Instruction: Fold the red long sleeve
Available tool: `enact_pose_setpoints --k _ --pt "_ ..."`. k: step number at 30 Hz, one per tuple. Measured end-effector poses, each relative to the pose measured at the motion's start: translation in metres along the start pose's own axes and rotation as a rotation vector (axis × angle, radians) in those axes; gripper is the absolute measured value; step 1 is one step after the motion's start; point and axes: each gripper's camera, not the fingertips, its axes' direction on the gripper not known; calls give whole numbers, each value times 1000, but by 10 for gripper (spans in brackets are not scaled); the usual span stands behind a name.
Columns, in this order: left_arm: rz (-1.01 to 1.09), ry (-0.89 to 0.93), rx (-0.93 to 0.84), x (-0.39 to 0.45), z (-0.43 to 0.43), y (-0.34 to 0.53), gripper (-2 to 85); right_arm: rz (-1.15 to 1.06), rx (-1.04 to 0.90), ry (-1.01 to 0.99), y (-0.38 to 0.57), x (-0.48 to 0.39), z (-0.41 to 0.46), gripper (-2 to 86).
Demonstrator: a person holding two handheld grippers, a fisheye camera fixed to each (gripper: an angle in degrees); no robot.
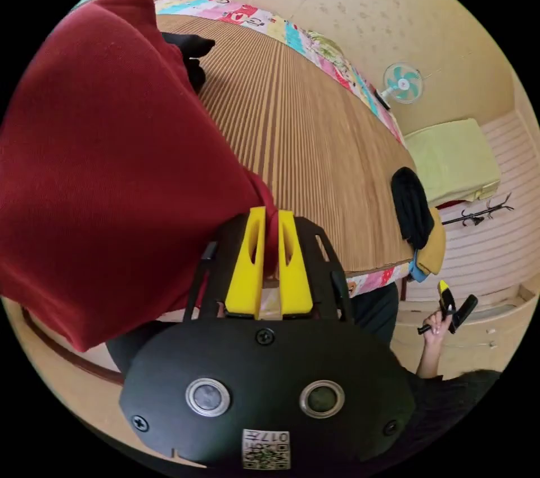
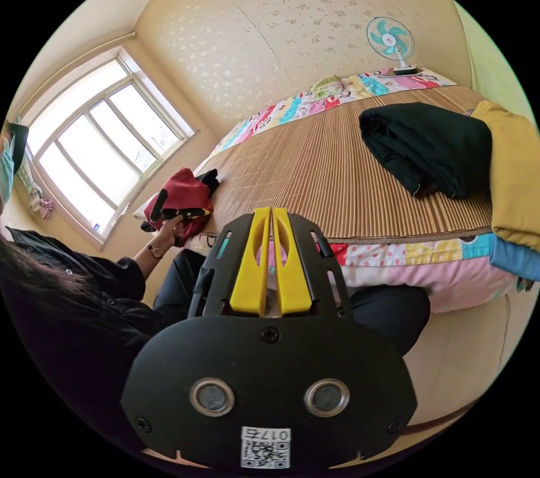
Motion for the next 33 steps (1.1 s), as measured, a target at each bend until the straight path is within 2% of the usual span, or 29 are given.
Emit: enact_pose_setpoints --k 1,2,4,7,10,12,15,17,21,25,26,28,30,33 --pt "22 239 66 -2 -27 35 43 -24 10 2 10 -1 -10 4" --pt "48 360 100 -2 -43 53 41 -69 23 2 19 -6 -18 5" --pt "226 741 241 3 -122 129 40 -175 36 2 30 -20 -21 6" --pt "452 930 436 10 -244 218 40 -366 56 -30 34 -53 1 12" --pt "619 994 647 7 -362 298 40 -505 87 -192 19 -92 42 27" --pt "676 969 733 11 -419 340 40 -571 93 -285 4 -124 71 51" --pt "776 844 794 42 -490 400 40 -715 79 -404 -20 -199 121 88" --pt "838 841 804 63 -516 426 40 -836 66 -434 -23 -268 162 104" --pt "982 987 852 91 -559 482 35 -857 59 -269 -16 -361 219 110" --pt "946 1199 926 73 -579 511 35 -1120 -154 -533 21 -443 241 85" --pt "944 1235 929 70 -580 512 35 -1134 -154 -566 29 -451 236 73" --pt "949 1424 930 58 -579 514 35 -1073 -127 -629 26 -445 225 55" --pt "957 1539 936 53 -579 514 34 -950 -107 -662 5 -423 212 48" --pt "943 1506 965 49 -592 518 34 -685 88 -578 -48 -362 155 43"
